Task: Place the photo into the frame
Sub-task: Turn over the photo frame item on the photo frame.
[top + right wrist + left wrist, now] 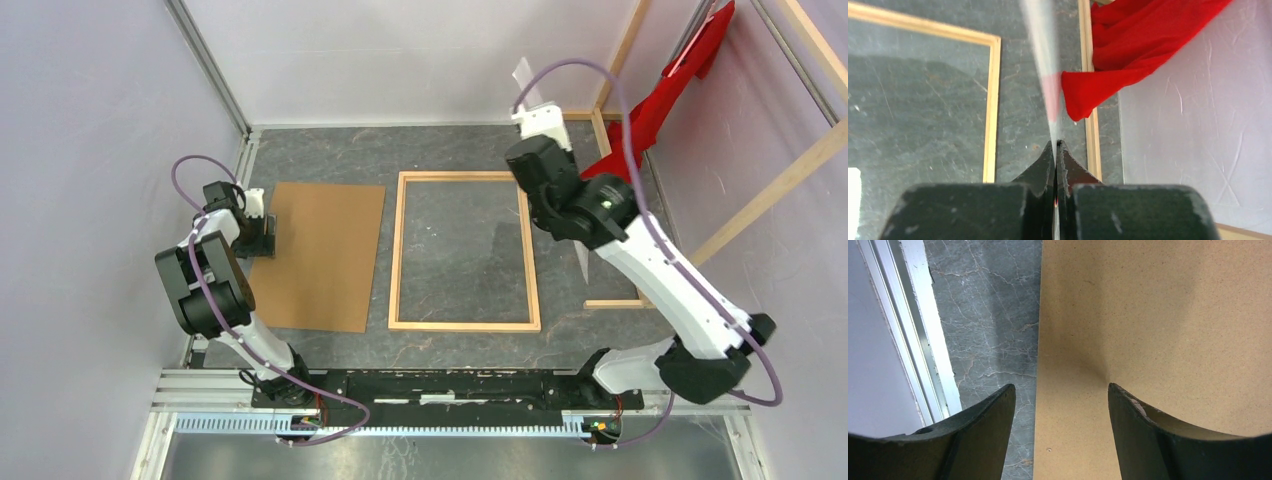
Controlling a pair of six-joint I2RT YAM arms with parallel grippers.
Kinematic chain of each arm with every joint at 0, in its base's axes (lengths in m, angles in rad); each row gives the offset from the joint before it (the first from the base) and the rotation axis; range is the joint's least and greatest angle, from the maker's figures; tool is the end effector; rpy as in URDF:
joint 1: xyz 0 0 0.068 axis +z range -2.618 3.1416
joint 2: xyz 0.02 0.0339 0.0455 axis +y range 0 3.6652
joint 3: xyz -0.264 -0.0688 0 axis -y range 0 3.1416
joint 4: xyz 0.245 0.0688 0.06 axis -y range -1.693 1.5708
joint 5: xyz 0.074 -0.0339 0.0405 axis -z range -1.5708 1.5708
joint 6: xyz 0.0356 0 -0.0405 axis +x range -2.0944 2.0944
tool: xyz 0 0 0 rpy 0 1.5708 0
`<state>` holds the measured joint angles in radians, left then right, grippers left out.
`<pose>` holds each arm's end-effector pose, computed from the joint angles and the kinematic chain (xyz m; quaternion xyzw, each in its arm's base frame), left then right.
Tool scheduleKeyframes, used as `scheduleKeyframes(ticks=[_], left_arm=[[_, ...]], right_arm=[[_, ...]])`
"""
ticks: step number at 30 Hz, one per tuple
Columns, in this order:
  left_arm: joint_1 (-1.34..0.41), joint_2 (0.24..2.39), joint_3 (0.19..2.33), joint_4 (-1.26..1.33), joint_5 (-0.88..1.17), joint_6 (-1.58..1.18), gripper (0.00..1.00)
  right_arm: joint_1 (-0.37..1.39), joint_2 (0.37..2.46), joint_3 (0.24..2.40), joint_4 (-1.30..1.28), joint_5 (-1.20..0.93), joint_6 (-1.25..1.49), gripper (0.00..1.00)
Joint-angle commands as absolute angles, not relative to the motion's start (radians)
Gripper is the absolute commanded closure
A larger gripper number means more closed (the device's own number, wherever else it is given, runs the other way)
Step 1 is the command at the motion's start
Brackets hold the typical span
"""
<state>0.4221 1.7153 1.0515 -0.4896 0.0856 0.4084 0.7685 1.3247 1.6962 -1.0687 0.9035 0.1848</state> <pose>0.3044 0.1334 0.1710 0.0022 0.9774 0.0452 0.2063 0.1890 0.1438 0.4527 -0.0577 0.8339 -0.1768 0.5197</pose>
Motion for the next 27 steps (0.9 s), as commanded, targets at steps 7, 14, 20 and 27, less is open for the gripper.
scheduleKeyframes(ticks=[7,14,20,27], left_arm=[[0.419,1.658,1.051,-0.498,0.121,0.386,0.25],[0.418,1.651,1.031,-0.484,0.121,0.39,0.25],[0.419,1.643,1.02,-0.477,0.12,0.39,0.25],[0.418,1.629,1.005,-0.469,0.117,0.397,0.25]], right_arm=[[0.864,1.534,1.523,-1.156,0.708,0.345,1.0],[0.855,1.564,1.501,-1.101,0.521,0.528,1.0],[0.788,1.674,1.627,-1.165,0.302,0.59,1.0],[0.759,1.759,1.698,-1.214,0.217,0.708,1.0]])
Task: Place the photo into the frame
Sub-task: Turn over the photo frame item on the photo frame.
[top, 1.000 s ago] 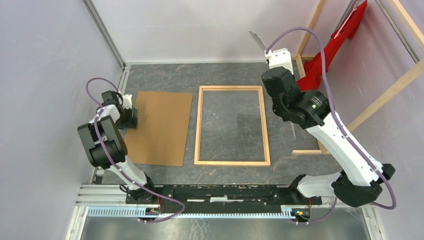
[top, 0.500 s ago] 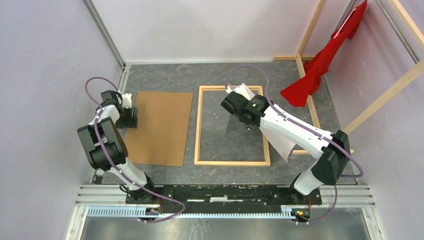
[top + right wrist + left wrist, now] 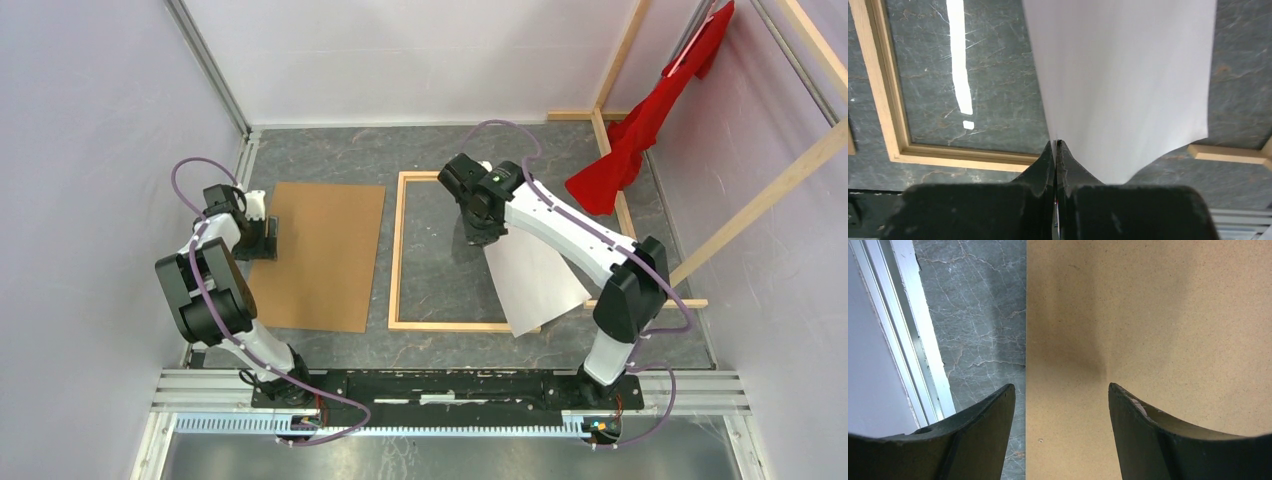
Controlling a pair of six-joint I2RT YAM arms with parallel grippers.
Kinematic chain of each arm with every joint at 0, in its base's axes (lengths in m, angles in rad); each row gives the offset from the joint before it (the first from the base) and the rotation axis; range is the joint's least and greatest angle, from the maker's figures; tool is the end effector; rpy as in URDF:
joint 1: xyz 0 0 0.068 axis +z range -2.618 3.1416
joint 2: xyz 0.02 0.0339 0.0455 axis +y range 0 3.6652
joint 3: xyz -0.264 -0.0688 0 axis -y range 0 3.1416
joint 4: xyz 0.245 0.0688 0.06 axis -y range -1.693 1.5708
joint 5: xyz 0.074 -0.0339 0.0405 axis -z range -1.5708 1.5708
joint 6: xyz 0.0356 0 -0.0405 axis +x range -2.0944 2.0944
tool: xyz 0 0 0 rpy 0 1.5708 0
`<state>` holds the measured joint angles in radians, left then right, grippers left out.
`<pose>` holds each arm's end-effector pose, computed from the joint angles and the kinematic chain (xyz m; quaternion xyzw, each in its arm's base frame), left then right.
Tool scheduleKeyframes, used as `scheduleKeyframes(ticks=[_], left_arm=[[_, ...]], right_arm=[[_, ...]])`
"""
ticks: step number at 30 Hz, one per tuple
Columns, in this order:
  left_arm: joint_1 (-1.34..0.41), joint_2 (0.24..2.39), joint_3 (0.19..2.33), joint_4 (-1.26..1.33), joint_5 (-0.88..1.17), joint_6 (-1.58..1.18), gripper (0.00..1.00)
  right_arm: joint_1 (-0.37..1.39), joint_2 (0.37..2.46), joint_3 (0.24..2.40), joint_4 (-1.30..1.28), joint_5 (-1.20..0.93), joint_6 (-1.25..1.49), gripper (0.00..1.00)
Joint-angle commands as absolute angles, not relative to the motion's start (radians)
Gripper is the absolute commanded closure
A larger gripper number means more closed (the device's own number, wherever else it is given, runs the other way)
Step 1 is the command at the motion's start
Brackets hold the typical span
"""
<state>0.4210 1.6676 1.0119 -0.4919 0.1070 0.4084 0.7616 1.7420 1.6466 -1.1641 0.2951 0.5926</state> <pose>0.2947 0.1278 0.1747 0.0051 0.9763 0.0367 0.2130 0.2588 0.2324 0.3072 -0.0598 0.9756 -0.0171 0.2105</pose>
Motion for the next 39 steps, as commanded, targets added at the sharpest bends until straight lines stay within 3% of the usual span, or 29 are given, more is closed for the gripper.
scheduleKeyframes(ticks=[1,8,18,29,39], left_arm=[[0.418,1.629,1.005,-0.468,0.116,0.397,0.25],[0.415,1.63,1.006,-0.467,0.123,0.393,0.25],[0.411,1.605,0.989,-0.467,0.125,0.401,0.24],[0.41,1.593,0.982,-0.463,0.116,0.41,0.24],[0.411,1.6,0.982,-0.458,0.108,0.414,0.24]], right_arm=[[0.757,1.759,1.699,-1.212,0.216,0.749,1.0],[0.756,1.683,1.57,-1.026,0.135,1.012,1.0],[0.756,1.649,1.498,-0.901,0.242,1.247,1.0],[0.75,1.821,1.691,-0.89,0.273,1.131,1.0],[0.75,1.884,1.717,-0.868,0.239,1.042,1.0]])
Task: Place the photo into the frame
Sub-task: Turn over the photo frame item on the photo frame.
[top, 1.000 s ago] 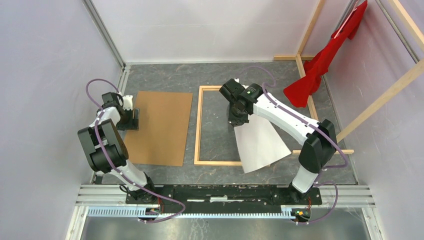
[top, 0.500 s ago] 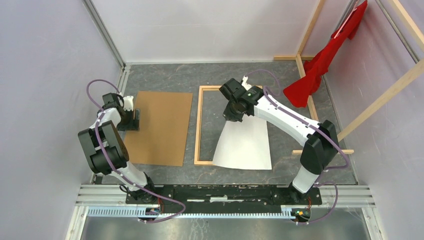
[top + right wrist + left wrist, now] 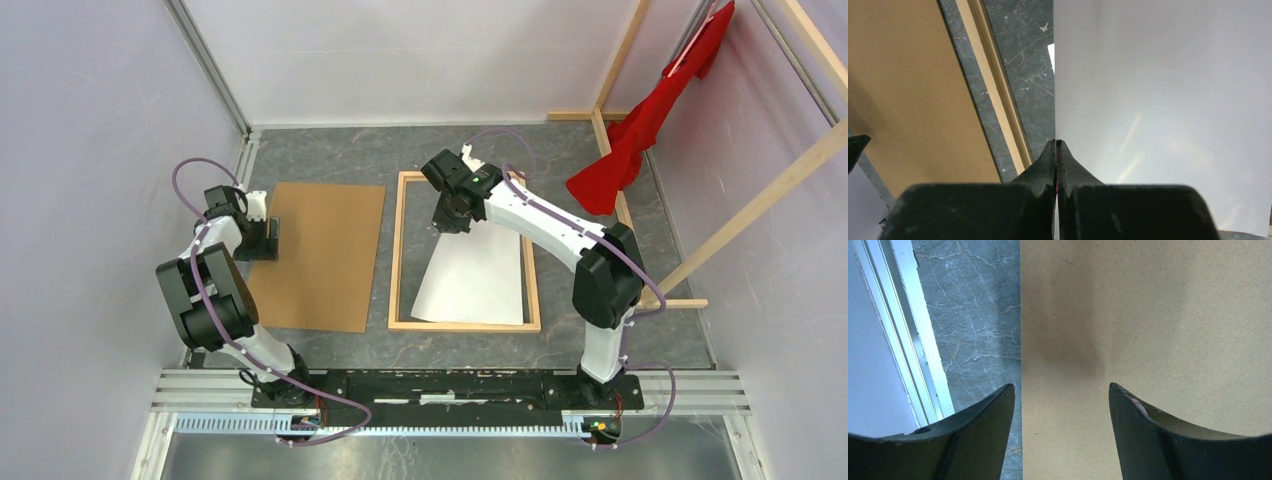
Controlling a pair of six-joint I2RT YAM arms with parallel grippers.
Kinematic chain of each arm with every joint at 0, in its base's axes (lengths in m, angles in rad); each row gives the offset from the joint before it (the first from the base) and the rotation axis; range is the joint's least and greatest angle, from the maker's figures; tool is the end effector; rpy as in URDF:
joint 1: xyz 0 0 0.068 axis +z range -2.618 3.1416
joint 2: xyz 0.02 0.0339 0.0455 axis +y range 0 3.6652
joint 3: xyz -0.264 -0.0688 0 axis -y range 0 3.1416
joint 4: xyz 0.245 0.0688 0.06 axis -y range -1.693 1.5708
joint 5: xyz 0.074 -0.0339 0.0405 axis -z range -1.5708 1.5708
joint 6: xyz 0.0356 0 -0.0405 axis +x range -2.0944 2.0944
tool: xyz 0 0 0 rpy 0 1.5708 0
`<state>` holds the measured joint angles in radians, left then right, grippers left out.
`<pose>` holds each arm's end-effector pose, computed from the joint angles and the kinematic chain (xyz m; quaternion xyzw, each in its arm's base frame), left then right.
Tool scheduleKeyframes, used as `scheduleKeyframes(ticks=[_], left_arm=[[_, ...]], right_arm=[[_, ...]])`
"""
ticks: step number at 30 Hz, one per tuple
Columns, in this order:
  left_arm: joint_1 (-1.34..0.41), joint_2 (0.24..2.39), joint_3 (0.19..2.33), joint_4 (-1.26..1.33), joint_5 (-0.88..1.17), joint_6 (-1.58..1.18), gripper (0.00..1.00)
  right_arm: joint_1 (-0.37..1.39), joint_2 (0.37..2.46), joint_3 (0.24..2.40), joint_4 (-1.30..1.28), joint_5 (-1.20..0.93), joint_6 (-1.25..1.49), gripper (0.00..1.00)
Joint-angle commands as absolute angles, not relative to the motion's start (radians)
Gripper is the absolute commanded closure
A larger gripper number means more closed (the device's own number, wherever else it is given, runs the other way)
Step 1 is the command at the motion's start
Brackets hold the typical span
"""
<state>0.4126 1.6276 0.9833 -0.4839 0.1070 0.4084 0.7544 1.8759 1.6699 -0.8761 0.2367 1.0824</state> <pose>0.2890 0.1223 0.1790 0.0097 0.9742 0.0396 0.2218 0.2989 0.2695 0.2780 0.1855 0.9459 0.1213 0.2369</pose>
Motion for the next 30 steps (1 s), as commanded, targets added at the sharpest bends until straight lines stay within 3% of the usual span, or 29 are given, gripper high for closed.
scheduleKeyframes(ticks=[1,30], left_arm=[[0.41,1.6,0.98,-0.457,0.107,0.413,0.24],[0.41,1.594,0.98,-0.457,0.105,0.416,0.24]], right_arm=[[0.75,1.885,1.721,-0.872,0.245,1.038,1.0],[0.75,1.925,1.713,-0.924,0.235,0.892,1.0]])
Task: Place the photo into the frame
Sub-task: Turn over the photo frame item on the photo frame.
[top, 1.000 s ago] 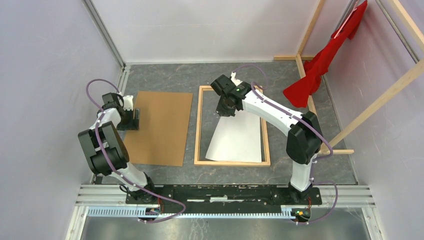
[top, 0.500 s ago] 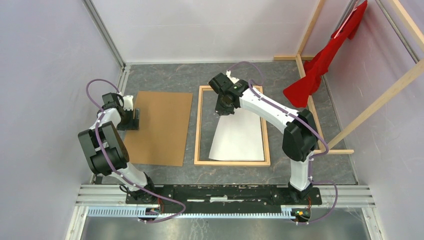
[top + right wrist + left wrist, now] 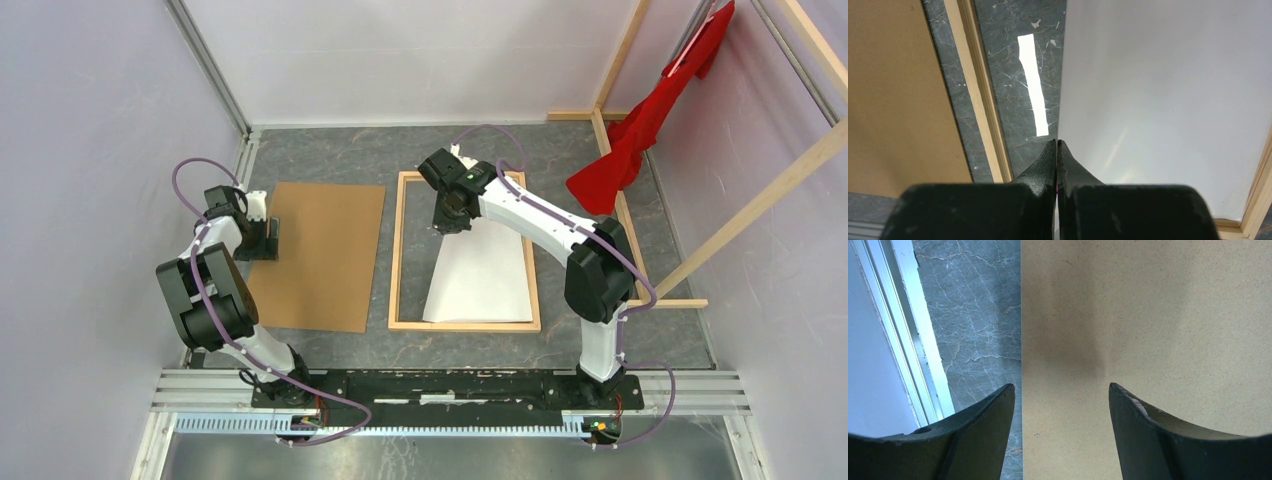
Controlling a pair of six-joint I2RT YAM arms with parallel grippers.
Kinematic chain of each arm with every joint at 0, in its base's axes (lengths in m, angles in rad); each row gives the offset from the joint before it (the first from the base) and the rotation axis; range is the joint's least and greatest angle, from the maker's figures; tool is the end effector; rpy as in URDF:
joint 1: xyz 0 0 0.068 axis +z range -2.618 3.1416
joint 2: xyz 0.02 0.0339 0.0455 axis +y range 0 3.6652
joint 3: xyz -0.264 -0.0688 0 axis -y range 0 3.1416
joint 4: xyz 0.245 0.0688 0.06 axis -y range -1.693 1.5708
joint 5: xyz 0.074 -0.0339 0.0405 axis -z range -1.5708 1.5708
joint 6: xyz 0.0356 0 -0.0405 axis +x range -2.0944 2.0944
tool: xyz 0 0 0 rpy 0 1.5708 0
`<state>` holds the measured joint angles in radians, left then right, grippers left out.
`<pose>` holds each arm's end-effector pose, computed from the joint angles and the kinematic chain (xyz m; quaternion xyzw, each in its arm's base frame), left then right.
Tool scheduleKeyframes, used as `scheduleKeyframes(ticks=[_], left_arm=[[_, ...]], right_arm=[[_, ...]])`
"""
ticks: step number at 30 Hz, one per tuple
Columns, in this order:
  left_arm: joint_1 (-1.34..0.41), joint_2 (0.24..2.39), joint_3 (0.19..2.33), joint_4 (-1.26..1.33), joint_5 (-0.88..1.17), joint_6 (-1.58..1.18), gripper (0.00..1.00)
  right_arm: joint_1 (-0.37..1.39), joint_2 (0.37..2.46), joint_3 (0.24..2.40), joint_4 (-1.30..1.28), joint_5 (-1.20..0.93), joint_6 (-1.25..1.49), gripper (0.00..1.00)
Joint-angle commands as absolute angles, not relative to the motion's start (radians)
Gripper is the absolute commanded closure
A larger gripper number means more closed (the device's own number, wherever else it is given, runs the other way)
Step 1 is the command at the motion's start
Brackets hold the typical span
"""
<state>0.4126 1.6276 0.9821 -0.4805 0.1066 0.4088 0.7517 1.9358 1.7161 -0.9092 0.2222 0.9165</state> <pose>0.2890 0.1224 0.1789 0.0099 0.9740 0.0403 0.2227 0.3070 0.2762 0.2670 0.1040 0.9644 0.0886 0.2265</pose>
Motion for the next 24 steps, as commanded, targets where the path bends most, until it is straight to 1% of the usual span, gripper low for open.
scheduleKeyframes(ticks=[1,9,21,23,24], left_arm=[[0.411,1.594,0.981,-0.456,0.103,0.416,0.24],[0.41,1.594,0.983,-0.459,0.107,0.416,0.23],[0.411,1.583,0.982,-0.463,0.102,0.429,0.22],[0.41,1.583,0.983,-0.464,0.103,0.429,0.22],[0.41,1.584,0.985,-0.464,0.102,0.428,0.21]], right_arm=[[0.75,1.925,1.712,-0.926,0.236,0.89,1.0],[0.747,1.898,1.713,-0.951,0.314,0.928,1.0],[0.741,1.902,1.701,-0.934,0.331,0.929,1.0],[0.742,1.904,1.7,-0.929,0.324,0.915,0.95],[0.742,1.903,1.7,-0.929,0.324,0.91,0.89]])
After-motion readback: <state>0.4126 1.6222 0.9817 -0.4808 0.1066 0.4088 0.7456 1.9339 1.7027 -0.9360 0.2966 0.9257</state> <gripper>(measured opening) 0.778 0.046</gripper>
